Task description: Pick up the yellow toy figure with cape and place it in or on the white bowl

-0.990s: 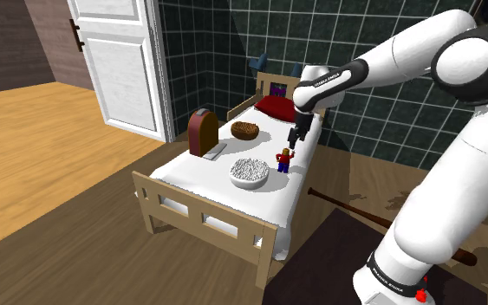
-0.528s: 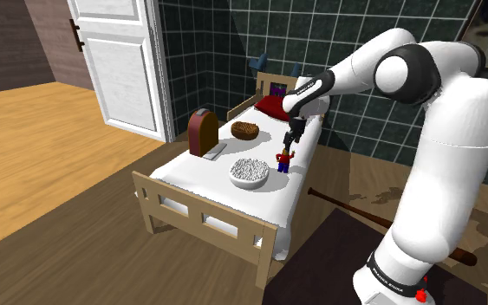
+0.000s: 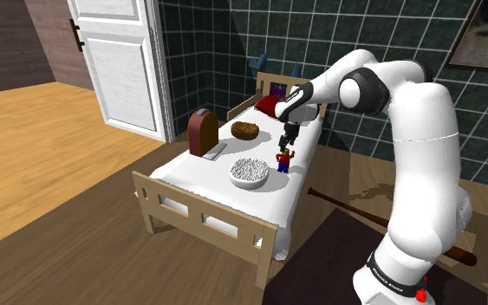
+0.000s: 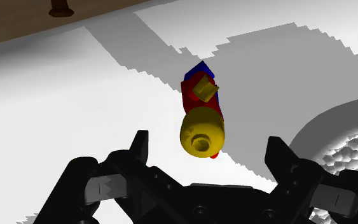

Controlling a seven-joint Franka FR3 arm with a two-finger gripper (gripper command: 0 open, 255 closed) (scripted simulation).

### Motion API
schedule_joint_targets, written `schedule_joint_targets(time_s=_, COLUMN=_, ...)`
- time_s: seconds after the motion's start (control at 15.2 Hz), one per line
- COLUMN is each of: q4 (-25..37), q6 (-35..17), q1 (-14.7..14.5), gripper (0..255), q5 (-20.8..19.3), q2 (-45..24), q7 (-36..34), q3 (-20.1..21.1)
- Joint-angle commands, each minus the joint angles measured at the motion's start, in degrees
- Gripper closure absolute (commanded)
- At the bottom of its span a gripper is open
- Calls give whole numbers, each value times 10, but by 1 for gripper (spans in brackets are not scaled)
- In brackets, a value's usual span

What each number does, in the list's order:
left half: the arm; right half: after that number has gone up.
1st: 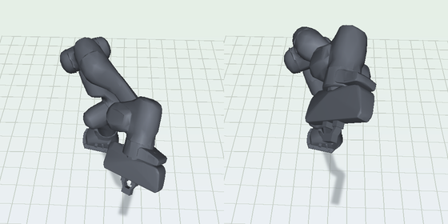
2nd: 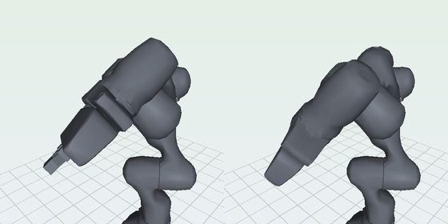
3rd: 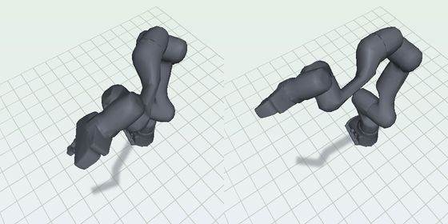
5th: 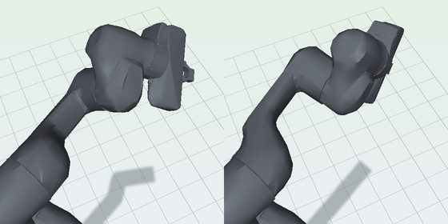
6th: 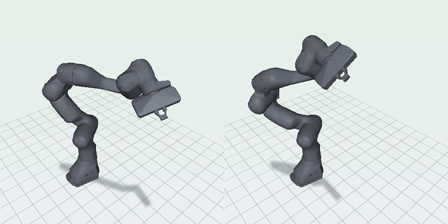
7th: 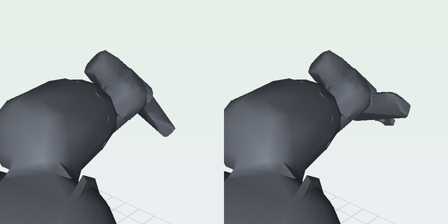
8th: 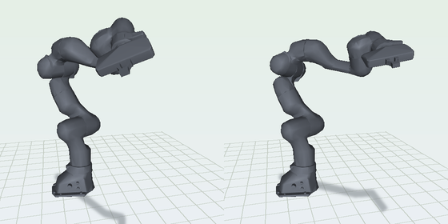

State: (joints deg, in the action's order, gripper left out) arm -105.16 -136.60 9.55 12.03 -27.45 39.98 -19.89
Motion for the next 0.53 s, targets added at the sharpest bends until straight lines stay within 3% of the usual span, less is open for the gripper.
schedule_joint_targets(time_s=0.0, q4=6, q6=-8, q1=4, gripper=0, q5=6, q2=-14, q7=4, q3=4)
schedule_joint_targets(time_s=0.46, q4=9, q6=-30, q1=11, gripper=0, q5=17, q2=-40, q7=11, q3=12)
